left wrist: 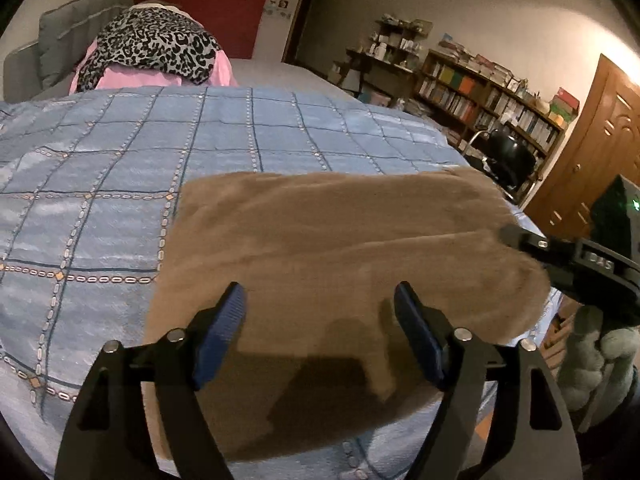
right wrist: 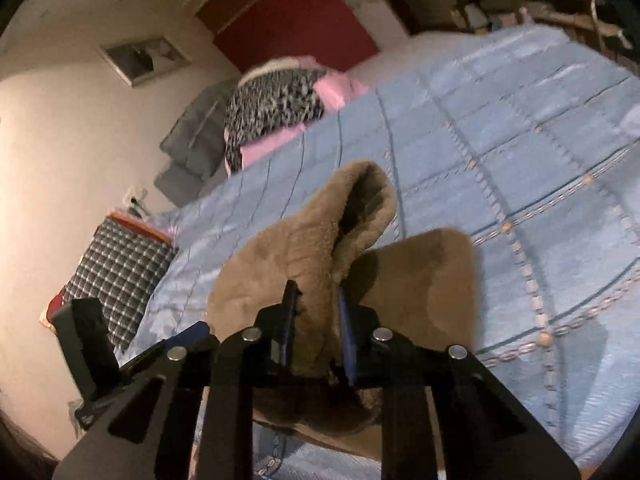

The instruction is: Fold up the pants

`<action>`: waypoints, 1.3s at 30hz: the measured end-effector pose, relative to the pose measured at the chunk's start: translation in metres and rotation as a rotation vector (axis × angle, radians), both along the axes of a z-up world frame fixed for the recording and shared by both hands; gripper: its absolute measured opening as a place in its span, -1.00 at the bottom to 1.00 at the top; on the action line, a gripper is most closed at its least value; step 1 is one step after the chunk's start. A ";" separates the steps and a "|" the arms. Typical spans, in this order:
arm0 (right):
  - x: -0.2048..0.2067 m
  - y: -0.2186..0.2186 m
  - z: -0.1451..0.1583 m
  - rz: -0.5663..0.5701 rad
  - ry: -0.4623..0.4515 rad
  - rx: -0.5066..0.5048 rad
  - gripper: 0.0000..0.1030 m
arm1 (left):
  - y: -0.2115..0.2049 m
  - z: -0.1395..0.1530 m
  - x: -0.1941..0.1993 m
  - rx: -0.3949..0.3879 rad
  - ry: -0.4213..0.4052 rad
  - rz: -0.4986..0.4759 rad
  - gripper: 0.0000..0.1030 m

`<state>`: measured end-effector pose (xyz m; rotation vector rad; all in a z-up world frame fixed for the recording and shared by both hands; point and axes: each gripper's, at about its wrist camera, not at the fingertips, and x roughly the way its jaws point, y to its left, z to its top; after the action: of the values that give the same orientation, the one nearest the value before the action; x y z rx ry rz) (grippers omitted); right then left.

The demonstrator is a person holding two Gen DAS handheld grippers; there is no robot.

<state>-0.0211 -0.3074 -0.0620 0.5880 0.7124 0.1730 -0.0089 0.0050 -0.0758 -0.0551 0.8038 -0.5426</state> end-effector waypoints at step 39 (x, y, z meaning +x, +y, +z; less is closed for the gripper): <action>-0.036 0.043 -0.060 0.140 -0.034 -0.408 -0.10 | -0.015 -0.049 -0.030 0.134 0.004 -0.132 0.58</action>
<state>-0.0572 -0.2647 -0.1219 0.1458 0.7315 0.1613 -0.0394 -0.0096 -0.1249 0.1208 0.8501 -0.6115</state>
